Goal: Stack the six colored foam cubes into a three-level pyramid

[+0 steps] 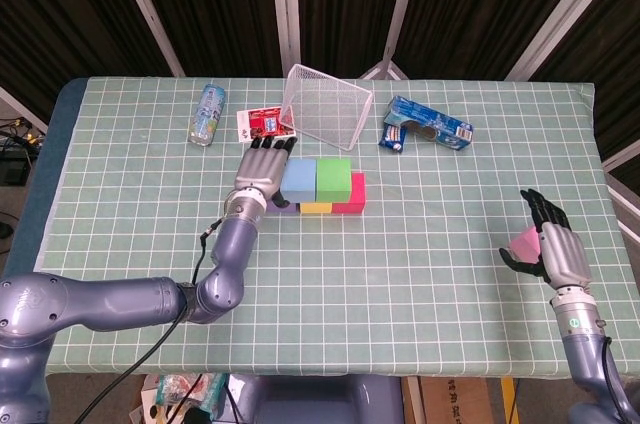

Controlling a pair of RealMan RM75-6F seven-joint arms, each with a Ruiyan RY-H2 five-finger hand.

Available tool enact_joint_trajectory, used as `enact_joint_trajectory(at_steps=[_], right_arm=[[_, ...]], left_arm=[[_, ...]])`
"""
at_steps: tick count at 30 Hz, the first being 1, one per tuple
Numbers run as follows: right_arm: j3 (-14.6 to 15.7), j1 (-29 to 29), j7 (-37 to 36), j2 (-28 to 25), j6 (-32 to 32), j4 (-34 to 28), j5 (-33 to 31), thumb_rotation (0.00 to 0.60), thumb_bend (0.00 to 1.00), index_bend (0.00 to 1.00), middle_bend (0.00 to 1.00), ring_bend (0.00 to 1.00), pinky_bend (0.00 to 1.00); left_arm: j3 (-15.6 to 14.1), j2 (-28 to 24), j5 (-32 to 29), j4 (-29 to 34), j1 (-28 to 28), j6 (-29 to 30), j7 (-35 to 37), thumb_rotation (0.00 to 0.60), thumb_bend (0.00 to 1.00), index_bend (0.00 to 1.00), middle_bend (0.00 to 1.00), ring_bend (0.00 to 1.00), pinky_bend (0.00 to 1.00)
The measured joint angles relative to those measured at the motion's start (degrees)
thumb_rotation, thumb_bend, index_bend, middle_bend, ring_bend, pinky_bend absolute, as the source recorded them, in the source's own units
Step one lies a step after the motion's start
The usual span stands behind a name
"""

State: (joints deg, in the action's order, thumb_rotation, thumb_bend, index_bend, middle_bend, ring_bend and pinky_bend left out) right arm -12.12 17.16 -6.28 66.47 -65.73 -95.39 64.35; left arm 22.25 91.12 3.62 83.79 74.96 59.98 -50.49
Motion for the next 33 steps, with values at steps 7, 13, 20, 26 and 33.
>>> enact_joint_trajectory(at_steps=[7, 13, 20, 26, 33], right_arm=[[0.3, 0.0, 0.6, 0.1, 0.1, 0.3, 0.0, 0.6, 0.31, 0.0, 0.0, 0.0, 0.0], [0.5, 0.0, 1.3, -0.1, 0.4, 0.3, -0.4, 0.6, 0.31, 0.0, 0.0, 0.0, 0.0], [1.0, 0.1, 2.6, -0.3, 0.6, -0.2, -0.4, 0.6, 0.31, 0.0, 0.0, 0.0, 0.0], [1.7, 0.0, 4.3, -0.3, 0.3, -0.7, 0.2, 0.6, 0.31, 0.0, 0.0, 0.0, 0.0], [2.6, 0.0, 6.3, -0.2, 0.1, -1.5, 0.8, 0.6, 0.31, 0.0, 0.0, 0.0, 0.0]], left_arm=[[-0.5, -4.0, 3.1, 7.4, -3.0, 2.8, 2.3, 0.6, 0.06, 0.0, 0.09, 0.02, 0.05], [-1.2, -7.9, 7.3, 14.9, -6.8, 6.6, 5.6, 0.6, 0.06, 0.0, 0.09, 0.01, 0.05], [-4.4, -13.3, 17.3, 25.0, -14.2, 13.2, 11.2, 0.6, 0.06, 0.0, 0.09, 0.02, 0.05], [-8.9, -17.6, 27.7, 32.0, -22.7, 18.3, 17.6, 0.6, 0.06, 0.0, 0.09, 0.01, 0.05], [-14.7, -21.5, 39.7, 36.1, -31.7, 23.2, 24.3, 0.6, 0.06, 0.0, 0.09, 0.02, 0.05]])
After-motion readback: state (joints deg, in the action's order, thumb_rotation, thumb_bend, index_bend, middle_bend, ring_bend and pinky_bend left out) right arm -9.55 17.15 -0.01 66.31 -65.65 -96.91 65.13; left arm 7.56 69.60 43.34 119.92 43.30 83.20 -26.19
